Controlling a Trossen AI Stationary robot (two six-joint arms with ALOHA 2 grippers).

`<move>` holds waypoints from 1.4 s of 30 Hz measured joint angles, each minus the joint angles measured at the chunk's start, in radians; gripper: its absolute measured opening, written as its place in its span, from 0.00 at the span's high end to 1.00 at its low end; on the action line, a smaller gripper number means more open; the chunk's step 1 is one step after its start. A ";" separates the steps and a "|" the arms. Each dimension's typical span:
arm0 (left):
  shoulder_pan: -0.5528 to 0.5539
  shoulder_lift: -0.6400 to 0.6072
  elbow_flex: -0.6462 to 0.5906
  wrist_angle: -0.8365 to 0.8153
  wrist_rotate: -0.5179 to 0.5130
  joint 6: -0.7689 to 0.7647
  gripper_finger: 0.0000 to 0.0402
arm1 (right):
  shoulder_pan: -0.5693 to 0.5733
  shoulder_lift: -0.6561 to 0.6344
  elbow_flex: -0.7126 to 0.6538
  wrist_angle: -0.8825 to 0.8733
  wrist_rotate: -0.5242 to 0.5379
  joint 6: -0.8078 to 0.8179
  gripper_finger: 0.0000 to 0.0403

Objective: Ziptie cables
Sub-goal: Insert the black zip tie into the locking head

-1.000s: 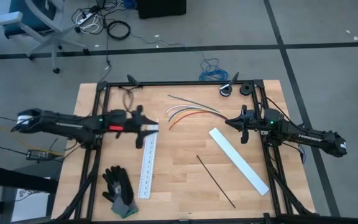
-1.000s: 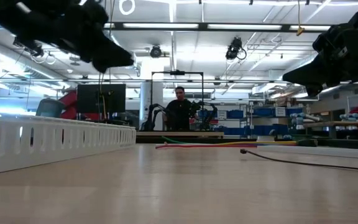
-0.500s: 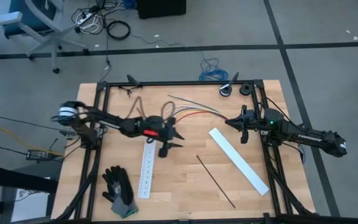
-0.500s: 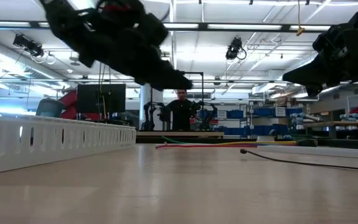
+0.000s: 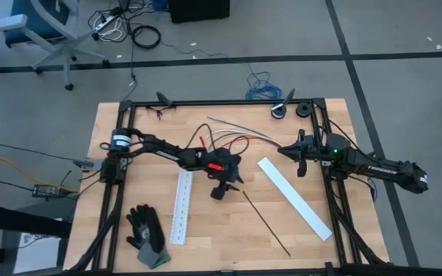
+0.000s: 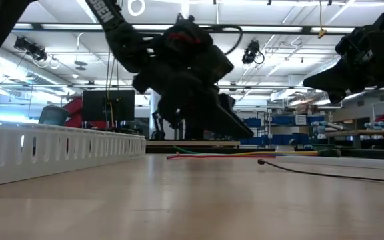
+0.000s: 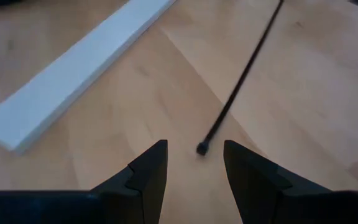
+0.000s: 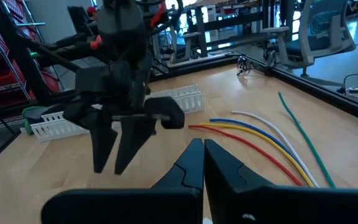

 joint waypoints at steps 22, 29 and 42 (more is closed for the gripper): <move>-0.003 0.115 0.113 -0.111 0.051 0.156 0.63 | 0.000 -0.001 0.000 0.003 0.000 0.000 0.99; -0.007 0.117 0.112 -0.087 0.060 0.153 0.73 | 0.000 0.001 0.000 0.012 0.000 0.000 0.99; -0.024 0.150 0.112 -0.039 0.048 0.145 0.79 | 0.000 0.000 0.000 0.023 0.000 0.000 0.99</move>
